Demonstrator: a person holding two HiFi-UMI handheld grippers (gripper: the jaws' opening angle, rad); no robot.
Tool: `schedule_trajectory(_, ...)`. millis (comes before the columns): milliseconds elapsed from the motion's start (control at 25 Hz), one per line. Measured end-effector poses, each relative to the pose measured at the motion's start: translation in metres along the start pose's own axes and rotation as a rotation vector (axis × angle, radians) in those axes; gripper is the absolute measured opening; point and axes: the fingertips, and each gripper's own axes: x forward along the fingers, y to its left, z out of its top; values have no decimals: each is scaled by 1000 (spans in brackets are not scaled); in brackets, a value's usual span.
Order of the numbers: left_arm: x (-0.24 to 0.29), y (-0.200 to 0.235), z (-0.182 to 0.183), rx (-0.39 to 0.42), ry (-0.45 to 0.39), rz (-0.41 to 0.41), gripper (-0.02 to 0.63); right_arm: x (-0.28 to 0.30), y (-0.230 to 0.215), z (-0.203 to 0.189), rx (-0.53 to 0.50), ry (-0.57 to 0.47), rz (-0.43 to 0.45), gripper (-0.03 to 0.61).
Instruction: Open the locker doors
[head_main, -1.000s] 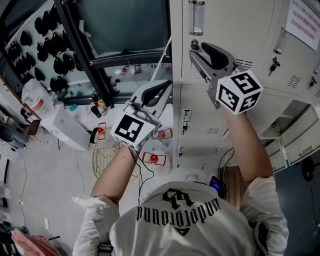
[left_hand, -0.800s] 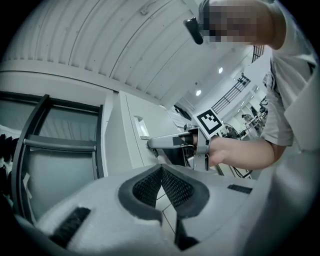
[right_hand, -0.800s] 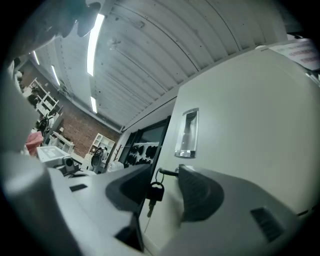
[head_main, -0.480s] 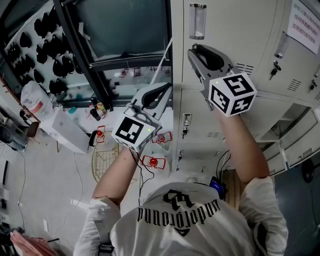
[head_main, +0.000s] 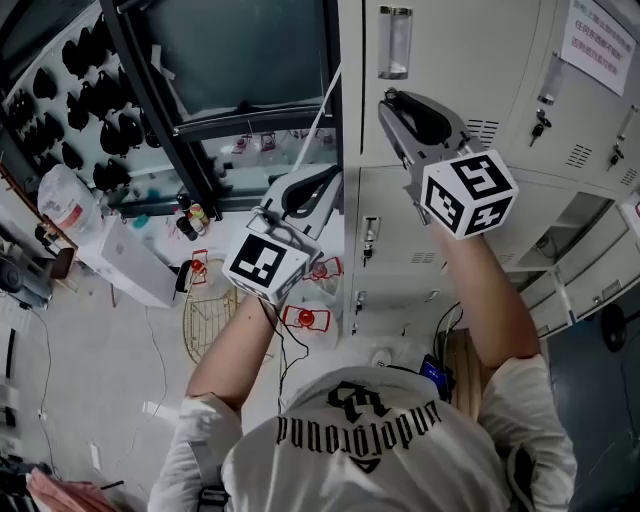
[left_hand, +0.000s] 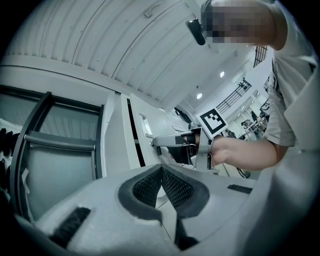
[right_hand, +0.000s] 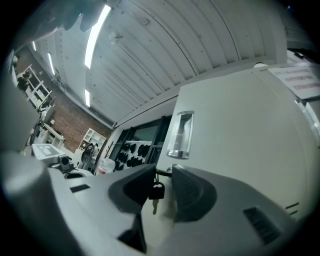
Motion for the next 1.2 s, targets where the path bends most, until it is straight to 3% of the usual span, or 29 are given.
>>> schedule_trajectory(760, 18, -60, 12, -56, -38, -78, 8, -121, 14, 39, -18, -5, -10, 98)
schedule_trajectory(1200, 68, -116, 23, -63, -42, -84, 8, -213, -23, 53, 31, -12, 43, 108)
